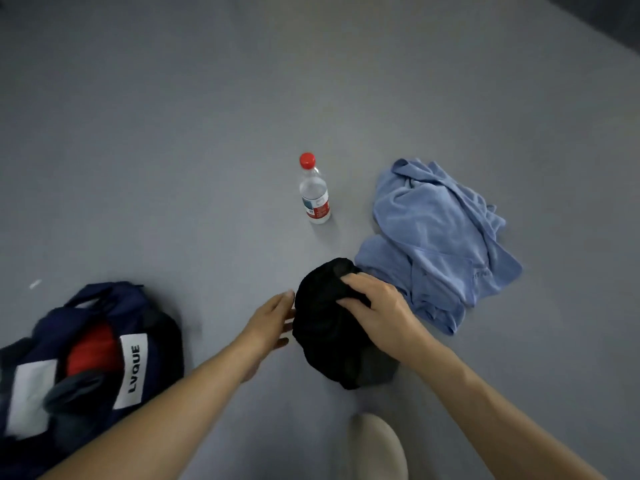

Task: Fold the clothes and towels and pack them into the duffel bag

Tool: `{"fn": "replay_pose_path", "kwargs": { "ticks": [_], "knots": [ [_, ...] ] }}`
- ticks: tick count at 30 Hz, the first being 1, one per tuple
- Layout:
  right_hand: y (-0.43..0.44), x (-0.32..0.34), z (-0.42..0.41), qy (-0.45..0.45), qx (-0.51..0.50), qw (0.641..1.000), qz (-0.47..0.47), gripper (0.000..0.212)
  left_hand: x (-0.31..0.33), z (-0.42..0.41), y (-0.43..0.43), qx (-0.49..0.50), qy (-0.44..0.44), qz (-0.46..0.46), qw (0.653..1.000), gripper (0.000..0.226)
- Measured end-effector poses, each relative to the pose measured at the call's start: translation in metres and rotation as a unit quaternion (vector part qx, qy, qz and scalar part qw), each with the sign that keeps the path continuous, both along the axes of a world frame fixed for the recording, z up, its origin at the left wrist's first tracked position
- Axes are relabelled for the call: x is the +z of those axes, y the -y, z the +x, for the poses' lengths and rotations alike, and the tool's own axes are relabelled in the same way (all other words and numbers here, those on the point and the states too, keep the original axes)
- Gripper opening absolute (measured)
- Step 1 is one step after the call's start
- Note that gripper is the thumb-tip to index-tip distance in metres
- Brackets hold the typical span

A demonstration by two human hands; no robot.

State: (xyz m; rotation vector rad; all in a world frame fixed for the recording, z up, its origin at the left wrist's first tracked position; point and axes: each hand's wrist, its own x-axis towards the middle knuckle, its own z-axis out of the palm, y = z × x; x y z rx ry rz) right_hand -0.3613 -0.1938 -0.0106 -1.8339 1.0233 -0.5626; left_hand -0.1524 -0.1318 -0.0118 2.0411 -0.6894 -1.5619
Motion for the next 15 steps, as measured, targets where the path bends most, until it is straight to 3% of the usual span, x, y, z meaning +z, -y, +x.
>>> {"fn": "replay_pose_path", "kwargs": {
  "ticks": [5,8,10,15],
  "knots": [
    [-0.007,0.134,0.037,0.038,0.128,0.991,-0.013,0.017,0.124,0.039,-0.029,0.125,-0.143,-0.064,0.980,0.042],
    [-0.025,0.205,0.058,0.028,0.213,0.976,-0.035,0.029,0.184,0.070,-0.057,0.183,-0.167,-0.130,0.960,0.038],
    [-0.035,0.238,0.070,0.000,0.256,0.965,-0.060,0.034,0.217,0.086,-0.076,0.187,-0.159,-0.195,0.950,0.033],
    [-0.064,0.264,0.109,-0.119,0.303,0.942,-0.082,0.007,0.274,0.108,-0.126,0.165,-0.047,-0.350,0.921,0.016]
  ]
}}
